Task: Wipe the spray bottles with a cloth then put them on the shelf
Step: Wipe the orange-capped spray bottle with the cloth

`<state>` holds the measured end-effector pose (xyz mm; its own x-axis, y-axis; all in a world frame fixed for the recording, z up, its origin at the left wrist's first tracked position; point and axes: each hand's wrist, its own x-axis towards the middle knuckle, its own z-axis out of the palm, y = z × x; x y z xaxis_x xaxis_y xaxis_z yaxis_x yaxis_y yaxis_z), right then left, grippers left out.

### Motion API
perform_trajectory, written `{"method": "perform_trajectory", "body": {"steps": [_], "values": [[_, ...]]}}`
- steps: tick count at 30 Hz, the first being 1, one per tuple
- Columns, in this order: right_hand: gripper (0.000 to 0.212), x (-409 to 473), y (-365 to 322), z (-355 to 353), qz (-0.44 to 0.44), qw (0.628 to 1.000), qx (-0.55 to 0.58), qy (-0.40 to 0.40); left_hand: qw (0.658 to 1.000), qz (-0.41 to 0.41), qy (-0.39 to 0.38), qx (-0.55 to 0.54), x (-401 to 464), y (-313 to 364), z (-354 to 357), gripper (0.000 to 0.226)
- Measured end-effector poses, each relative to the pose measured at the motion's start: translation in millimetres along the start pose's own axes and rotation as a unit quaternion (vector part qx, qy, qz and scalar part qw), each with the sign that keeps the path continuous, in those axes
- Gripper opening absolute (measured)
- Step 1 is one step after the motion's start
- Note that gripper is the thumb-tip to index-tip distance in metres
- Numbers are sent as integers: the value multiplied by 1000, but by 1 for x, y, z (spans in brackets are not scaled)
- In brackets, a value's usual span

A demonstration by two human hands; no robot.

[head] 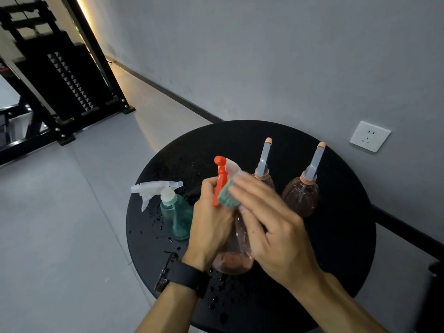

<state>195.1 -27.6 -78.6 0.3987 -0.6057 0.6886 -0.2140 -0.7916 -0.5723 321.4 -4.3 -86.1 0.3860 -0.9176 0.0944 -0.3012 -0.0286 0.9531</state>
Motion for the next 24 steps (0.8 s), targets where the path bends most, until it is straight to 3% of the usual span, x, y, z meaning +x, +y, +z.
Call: {"method": "perform_trajectory", "body": {"steps": [3,6,13,24], "values": [[32,5,5,-3,47,994,-26,90,999,-20,-1,-44,2,7,2,23],[33,11,10,-9,101,988,-8,117,995,-46,-21,-84,0,8,4,10],[36,15,6,-11,100,992,53,53,988,-45,-109,-96,-3,12,5,18],[35,16,24,-25,154,988,1,14,979,-72,-90,-166,-3,19,-5,32]]}}
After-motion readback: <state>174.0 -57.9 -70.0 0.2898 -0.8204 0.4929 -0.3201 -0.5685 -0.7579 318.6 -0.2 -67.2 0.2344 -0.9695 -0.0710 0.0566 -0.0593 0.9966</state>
